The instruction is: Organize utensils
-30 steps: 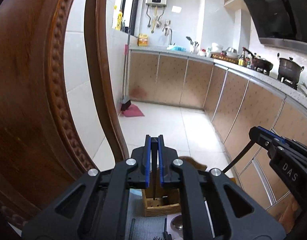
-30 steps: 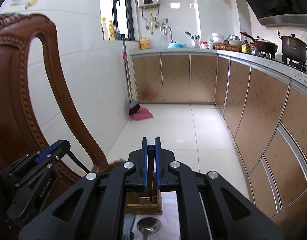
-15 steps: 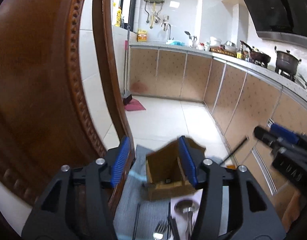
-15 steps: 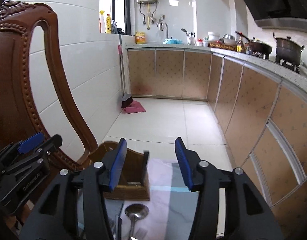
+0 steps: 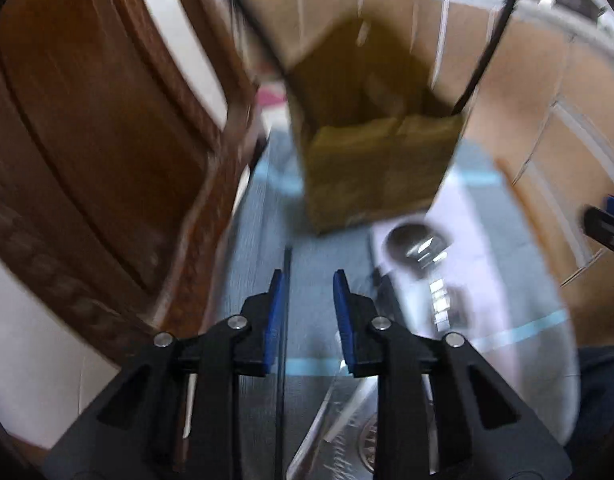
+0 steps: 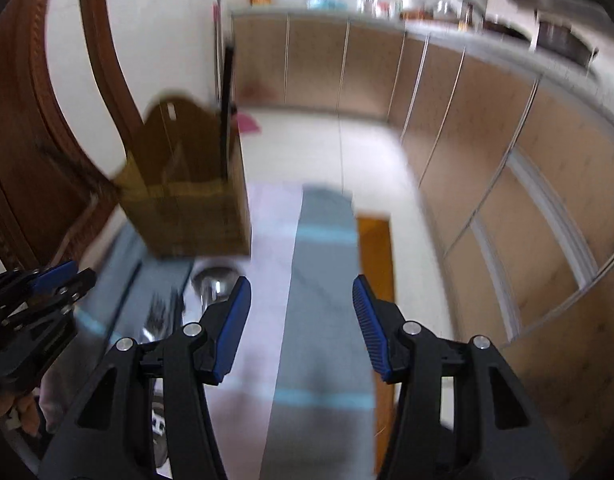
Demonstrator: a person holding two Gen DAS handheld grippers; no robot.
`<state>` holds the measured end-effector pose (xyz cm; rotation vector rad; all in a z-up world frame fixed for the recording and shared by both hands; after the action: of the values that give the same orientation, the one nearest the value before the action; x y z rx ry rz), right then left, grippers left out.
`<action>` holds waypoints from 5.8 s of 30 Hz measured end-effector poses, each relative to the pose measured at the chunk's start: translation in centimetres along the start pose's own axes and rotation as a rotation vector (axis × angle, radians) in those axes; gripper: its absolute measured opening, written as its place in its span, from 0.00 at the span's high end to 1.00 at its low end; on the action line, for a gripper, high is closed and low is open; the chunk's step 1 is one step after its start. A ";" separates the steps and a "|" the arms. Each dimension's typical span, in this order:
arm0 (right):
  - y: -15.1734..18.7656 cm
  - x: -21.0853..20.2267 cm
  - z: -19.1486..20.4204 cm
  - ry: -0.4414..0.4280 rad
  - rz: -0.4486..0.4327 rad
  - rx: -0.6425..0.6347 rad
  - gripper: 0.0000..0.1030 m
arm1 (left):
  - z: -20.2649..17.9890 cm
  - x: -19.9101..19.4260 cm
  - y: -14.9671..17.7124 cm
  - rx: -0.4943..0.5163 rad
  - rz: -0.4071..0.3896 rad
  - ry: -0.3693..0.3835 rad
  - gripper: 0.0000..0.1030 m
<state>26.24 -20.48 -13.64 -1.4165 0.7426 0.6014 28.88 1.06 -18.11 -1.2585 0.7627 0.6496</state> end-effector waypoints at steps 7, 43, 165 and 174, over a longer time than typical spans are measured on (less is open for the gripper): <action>2.7 4.8 3.0 -0.134 0.165 0.021 0.53 | 1.0 6.6 2.7 -0.028 0.173 -0.039 0.76; -1.0 5.6 10.7 -0.299 0.282 0.028 0.86 | 0.7 5.2 3.8 -0.095 0.211 0.145 0.87; -16.4 -5.4 6.4 -0.122 -0.304 -0.026 0.60 | 5.9 -11.4 -20.2 -0.170 -0.455 0.075 0.70; -10.8 -11.5 3.1 -0.059 -0.310 -0.104 0.53 | 4.1 -15.8 -12.8 -0.124 -0.456 0.058 0.35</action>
<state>27.34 -17.51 2.09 -1.5654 0.4375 0.4424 30.14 2.30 2.62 -1.5076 0.4611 0.2922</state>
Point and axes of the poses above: each gripper's, at about its wrist camera, not at the fingertips, and x roughly the way its jaws point, z to its left, y to its underside, the point moved 7 cm from there along x, roughly the way its jaws point, and after that the axes turned 5 degrees about x, right-handed, at the moved point
